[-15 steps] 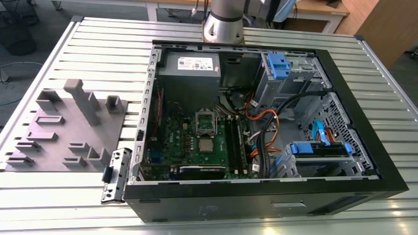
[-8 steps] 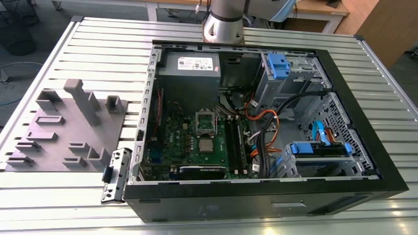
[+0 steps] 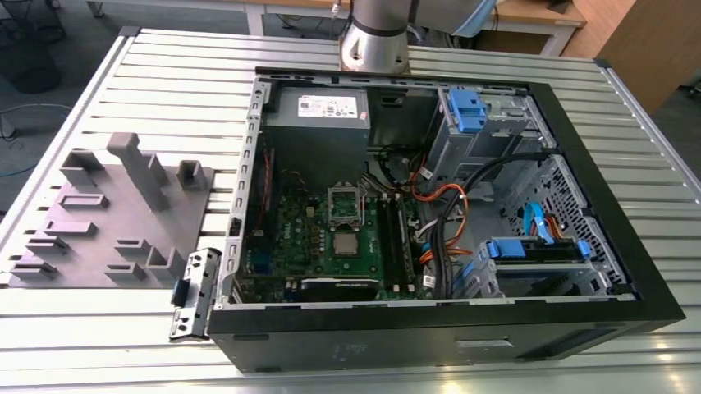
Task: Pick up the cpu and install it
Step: 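Close the cpu cover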
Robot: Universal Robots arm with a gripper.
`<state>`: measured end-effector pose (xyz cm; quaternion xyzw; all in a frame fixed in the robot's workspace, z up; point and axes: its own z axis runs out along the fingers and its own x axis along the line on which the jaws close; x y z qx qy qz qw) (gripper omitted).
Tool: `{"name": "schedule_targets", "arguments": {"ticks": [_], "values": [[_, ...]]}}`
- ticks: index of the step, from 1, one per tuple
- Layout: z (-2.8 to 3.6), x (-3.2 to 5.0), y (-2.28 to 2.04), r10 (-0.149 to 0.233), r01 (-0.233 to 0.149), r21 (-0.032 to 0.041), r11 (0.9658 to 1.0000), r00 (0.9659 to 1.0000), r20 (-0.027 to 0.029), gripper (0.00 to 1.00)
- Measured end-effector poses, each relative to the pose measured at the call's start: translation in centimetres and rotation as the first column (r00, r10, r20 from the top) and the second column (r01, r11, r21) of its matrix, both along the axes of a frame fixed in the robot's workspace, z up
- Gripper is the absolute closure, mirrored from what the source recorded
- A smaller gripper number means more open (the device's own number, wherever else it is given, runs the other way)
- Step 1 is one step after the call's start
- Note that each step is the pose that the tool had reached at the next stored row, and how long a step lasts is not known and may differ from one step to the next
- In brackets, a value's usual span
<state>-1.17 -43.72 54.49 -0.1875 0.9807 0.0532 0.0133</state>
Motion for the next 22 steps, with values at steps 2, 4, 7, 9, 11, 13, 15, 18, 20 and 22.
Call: {"name": "schedule_targets", "arguments": {"ticks": [2, 4, 7, 9, 11, 13, 15, 18, 20, 22], "values": [[-0.01, 0.0, 0.0, 0.0, 0.0, 0.0, 1.0, 1.0, 0.0, 0.89], [-0.02, 0.0, 0.0, 0.0, 0.0, 0.0001, 1.0, 1.0, 0.0001, 0.89], [-0.63, 0.0, 0.0, 0.0, 0.0, 0.0, 1.0, 1.0, 0.0, 0.89], [-0.63, 0.0, 0.0, 0.0, 0.0, 0.0, 1.0, 1.0, 0.0, 0.89], [-0.65, 0.0, 0.0, 0.0, 0.0, 0.0001, 1.0, 1.0, 0.0, 0.89], [-0.71, 0.0, 0.0, 0.0, 0.0, 0.0001, 1.0, 1.0, 0.0, 0.89], [-0.84, 0.0, 0.0, 0.0, 0.0, 0.0, 1.0, 1.0, 0.0, 0.89], [-1.13, 0.0, 0.0, 0.0, 0.0, 0.0, 1.0, 1.0, 0.0, 0.89], [-1.37, 0.0, 0.0, 0.0, 0.0, 0.0, 1.0, 1.0, 0.0, 0.89], [-1.68, 0.0, 0.0, 0.0, 0.0, 0.0001, 1.0, 1.0, 0.0, 0.89]]}}
